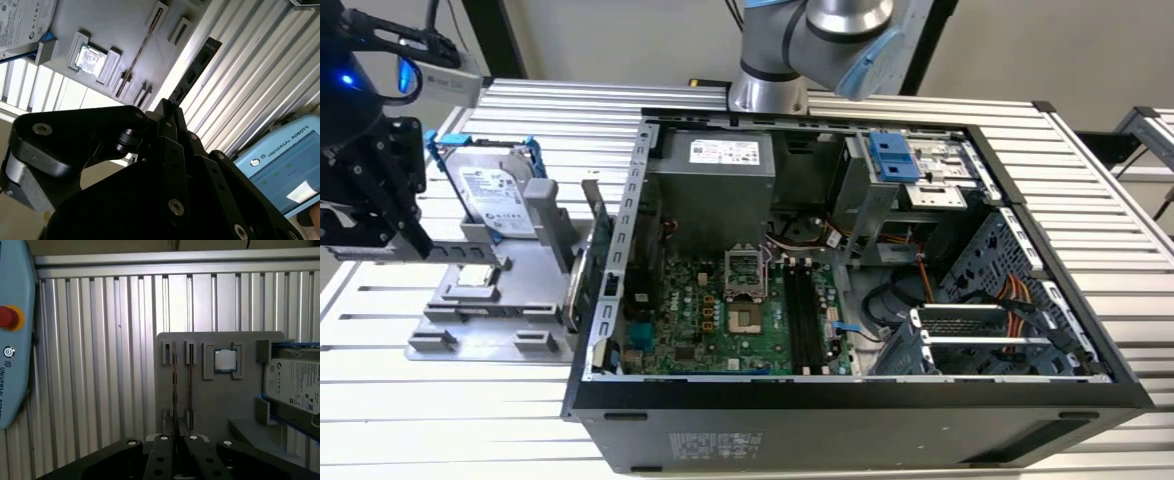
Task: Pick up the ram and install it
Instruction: 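Pick up the ram and move it above insertion slot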
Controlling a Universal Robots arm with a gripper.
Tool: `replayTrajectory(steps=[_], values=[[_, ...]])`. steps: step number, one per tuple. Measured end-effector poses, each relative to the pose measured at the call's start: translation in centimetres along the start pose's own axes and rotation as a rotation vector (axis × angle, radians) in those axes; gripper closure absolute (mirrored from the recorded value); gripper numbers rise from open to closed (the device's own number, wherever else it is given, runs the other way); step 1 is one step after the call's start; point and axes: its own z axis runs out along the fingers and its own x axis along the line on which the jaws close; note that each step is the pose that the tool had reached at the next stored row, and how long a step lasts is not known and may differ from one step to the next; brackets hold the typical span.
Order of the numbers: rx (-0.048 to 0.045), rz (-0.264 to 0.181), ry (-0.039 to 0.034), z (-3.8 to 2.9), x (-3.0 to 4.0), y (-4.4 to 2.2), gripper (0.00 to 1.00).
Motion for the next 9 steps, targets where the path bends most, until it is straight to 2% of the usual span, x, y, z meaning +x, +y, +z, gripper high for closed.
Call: replayTrajectory(steps=[9], values=[[0.0, 0.0, 0.0001, -1.13, -0.02, 0.0, 1.0]])
